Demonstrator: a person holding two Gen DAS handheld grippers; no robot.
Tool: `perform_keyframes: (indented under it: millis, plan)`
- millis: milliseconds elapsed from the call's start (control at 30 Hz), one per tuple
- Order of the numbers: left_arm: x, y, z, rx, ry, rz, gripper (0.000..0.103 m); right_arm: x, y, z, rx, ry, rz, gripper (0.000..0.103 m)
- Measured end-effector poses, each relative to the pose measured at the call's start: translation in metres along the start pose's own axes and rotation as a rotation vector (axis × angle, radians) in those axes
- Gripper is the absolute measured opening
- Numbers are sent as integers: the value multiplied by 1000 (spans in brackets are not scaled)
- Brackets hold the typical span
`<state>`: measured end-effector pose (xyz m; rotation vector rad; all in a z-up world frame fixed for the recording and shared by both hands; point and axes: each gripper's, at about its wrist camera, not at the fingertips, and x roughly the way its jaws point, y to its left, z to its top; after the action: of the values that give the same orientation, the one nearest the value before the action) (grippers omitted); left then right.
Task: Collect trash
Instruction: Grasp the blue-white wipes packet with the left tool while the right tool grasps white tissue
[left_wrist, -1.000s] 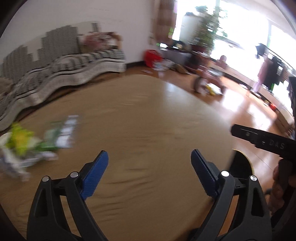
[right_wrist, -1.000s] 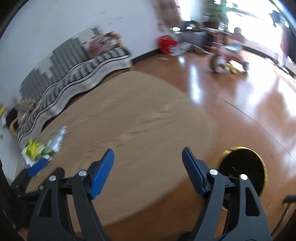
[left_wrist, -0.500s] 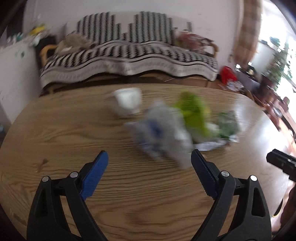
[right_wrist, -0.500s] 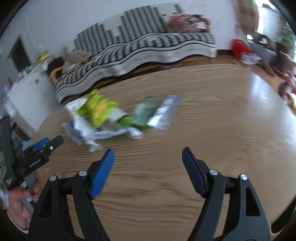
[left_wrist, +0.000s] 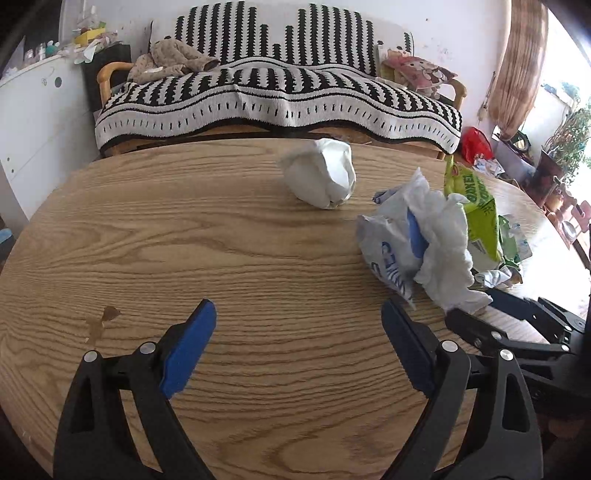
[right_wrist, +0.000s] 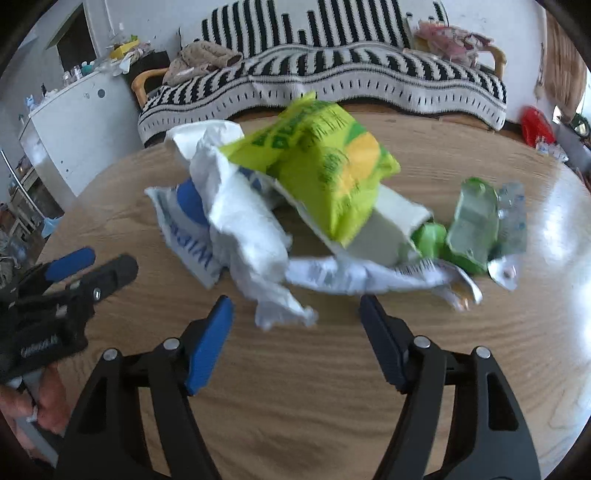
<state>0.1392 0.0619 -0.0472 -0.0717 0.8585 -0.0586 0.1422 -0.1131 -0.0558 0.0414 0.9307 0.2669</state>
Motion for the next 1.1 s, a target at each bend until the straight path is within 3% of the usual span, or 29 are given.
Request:
perform_keyframes:
  millis: [100,133,167,200,267,500,700,833,867,900,933,1100]
  plan:
    - [5,0,3,-4,4,0,88,10,6,8,-3,-11,16,60]
    - [6,-1,4,-6,4,1,88,10,6,9,-8,-13,22,47]
    - [6,-2,4,-8,3,2,88,10,6,10,-15,-11,32,27]
    - [8,-3,6,-16,4,-2,88,10,5,10,-21,-1,47,18]
    - [11,-6,7,-26,5,-9,88,3,3,7,-25,-2,67,12]
    - [25,-29,12,-26,19,-64,90,-62,-25,-5,-47,-73,82,11]
    - [39,-52,20,-48,15,-93,91,-102,-64,-28,-21,-69,46,11]
    - [52,-62,26,-26,24,-64,90,-123,-88,-44,0,-69,13,11]
    - [53,-62,26,-40,23,-79,85,-129,-95,-47,7,-71,5,11]
    - [51,-60,26,-62,15,-95,64,-134,-100,-50,14,-73,1,11]
    - [50,-59,25,-69,22,-100,52,-140,-107,-52,23,-76,-2,11]
    - [29,-59,22,-43,22,-57,46,-161,-123,-59,56,-95,-2,11]
